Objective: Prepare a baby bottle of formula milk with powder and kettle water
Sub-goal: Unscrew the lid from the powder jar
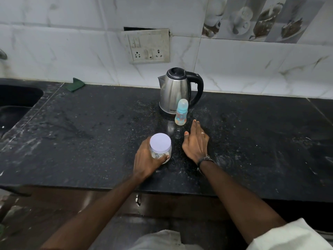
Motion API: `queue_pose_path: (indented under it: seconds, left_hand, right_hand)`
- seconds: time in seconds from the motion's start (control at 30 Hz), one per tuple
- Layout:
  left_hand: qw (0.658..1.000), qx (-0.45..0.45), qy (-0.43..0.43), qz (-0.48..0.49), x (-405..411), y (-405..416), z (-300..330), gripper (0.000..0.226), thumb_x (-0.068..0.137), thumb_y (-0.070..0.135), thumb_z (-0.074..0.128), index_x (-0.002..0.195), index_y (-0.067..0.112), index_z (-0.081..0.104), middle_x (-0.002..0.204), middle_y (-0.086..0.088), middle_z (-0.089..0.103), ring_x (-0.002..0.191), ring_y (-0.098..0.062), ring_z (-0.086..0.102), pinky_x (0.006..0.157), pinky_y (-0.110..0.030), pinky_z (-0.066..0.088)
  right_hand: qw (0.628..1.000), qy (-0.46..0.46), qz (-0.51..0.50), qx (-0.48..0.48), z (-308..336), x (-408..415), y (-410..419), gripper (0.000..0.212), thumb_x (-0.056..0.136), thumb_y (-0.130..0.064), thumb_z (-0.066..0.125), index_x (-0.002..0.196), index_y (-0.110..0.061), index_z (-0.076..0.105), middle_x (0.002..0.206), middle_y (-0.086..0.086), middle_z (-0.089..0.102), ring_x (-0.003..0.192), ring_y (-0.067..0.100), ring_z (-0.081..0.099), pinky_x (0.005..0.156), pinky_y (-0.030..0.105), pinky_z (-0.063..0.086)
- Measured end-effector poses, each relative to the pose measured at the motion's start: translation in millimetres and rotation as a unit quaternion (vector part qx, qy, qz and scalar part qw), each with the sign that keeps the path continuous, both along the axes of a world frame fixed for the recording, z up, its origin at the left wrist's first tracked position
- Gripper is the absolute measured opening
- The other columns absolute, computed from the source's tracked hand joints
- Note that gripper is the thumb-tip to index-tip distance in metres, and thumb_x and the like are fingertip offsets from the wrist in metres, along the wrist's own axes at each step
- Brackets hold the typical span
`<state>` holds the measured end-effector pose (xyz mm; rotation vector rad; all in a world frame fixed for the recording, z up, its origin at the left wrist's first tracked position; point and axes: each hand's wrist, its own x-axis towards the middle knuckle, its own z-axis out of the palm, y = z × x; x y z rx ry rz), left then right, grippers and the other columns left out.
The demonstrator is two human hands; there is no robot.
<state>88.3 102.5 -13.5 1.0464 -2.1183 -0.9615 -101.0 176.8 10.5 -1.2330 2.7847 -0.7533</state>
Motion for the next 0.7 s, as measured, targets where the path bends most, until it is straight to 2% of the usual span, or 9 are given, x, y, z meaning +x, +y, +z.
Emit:
queue_pose_path:
  seconds: [0.07,0.17,0.23,0.33,0.4,0.5,0.57,0.7]
  left_hand:
    - [1.000,0.021,0.010,0.000,0.0,3.4,0.4,0.106,0.061,0.045,0.093,0.146,0.013,0.039,0.146,-0.001,0.050,0.131,-0.015,0.046,0.107,-0.032,0.041]
    - [0.997,0.068,0.026,-0.002,0.4,5.9,-5.4,0.125,0.047,0.061,0.092,0.148,0.016,0.033,0.147,0.005,0.046,0.131,-0.009,0.044,0.107,-0.029,0.040]
    - [0.996,0.088,0.027,-0.002,0.6,5.3,-11.7,0.133,0.042,0.066,0.090,0.151,0.017,0.030,0.150,0.003,0.046,0.135,-0.012,0.045,0.110,-0.034,0.041]
    - [0.995,0.082,0.045,-0.021,0.1,7.2,-16.6,0.111,0.051,0.053,0.095,0.143,0.027,0.040,0.138,0.010,0.056,0.125,-0.005,0.053,0.102,-0.026,0.046]
    - [0.996,0.076,0.045,-0.020,-0.2,10.4,-16.9,0.098,0.057,0.051,0.093,0.139,0.026,0.044,0.130,0.012,0.061,0.117,-0.001,0.057,0.097,-0.022,0.047]
    - [0.996,0.080,0.025,-0.007,0.0,13.5,-18.4,0.084,0.058,0.062,0.083,0.125,0.024,0.050,0.114,0.012,0.064,0.102,-0.004,0.062,0.088,-0.034,0.054]
    - [0.996,0.084,0.022,-0.011,-1.8,12.7,-19.7,0.083,0.057,0.065,0.081,0.122,0.021,0.053,0.110,0.012,0.065,0.099,-0.002,0.062,0.085,-0.036,0.056]
    - [0.996,0.082,0.044,-0.001,2.2,7.1,-16.1,0.078,0.060,0.059,0.085,0.123,0.025,0.053,0.111,0.017,0.065,0.100,0.004,0.061,0.083,-0.022,0.052]
  right_hand:
    - [0.999,0.012,0.026,-0.030,12.7,2.0,-6.6,0.053,0.094,-0.023,0.049,0.142,-0.001,0.045,0.134,0.022,0.056,0.119,0.039,0.054,0.096,0.047,0.045]
    - [0.996,-0.007,0.081,-0.033,42.9,12.3,-16.2,0.028,0.094,-0.026,0.051,0.110,-0.007,0.065,0.109,0.018,0.065,0.097,0.038,0.063,0.079,0.042,0.053]
    - [0.992,-0.009,0.122,0.029,60.5,23.3,-23.7,0.033,0.094,-0.038,0.051,0.097,-0.010,0.066,0.104,0.015,0.067,0.092,0.037,0.065,0.075,0.041,0.054]
    - [0.976,0.036,0.174,0.125,79.2,42.8,-31.5,0.051,0.091,-0.061,0.048,0.086,-0.012,0.059,0.103,0.014,0.067,0.095,0.036,0.063,0.070,0.036,0.045]
    - [0.961,0.085,0.203,0.170,86.1,54.9,-31.9,0.059,0.087,-0.070,0.047,0.090,-0.013,0.061,0.105,0.014,0.068,0.096,0.035,0.063,0.070,0.035,0.040]
    - [0.941,0.147,0.222,0.209,88.2,65.0,-34.6,0.065,0.083,-0.074,0.051,0.097,-0.012,0.064,0.104,0.012,0.069,0.096,0.031,0.064,0.071,0.034,0.037]
    - [0.938,0.149,0.218,0.225,87.1,68.3,-37.2,0.068,0.081,-0.077,0.051,0.098,-0.013,0.066,0.103,0.011,0.069,0.096,0.030,0.065,0.070,0.034,0.040]
    - [0.934,0.145,0.238,0.225,85.1,76.0,-49.6,0.056,0.083,-0.065,0.058,0.100,-0.012,0.067,0.103,0.011,0.069,0.097,0.031,0.065,0.068,0.033,0.043]
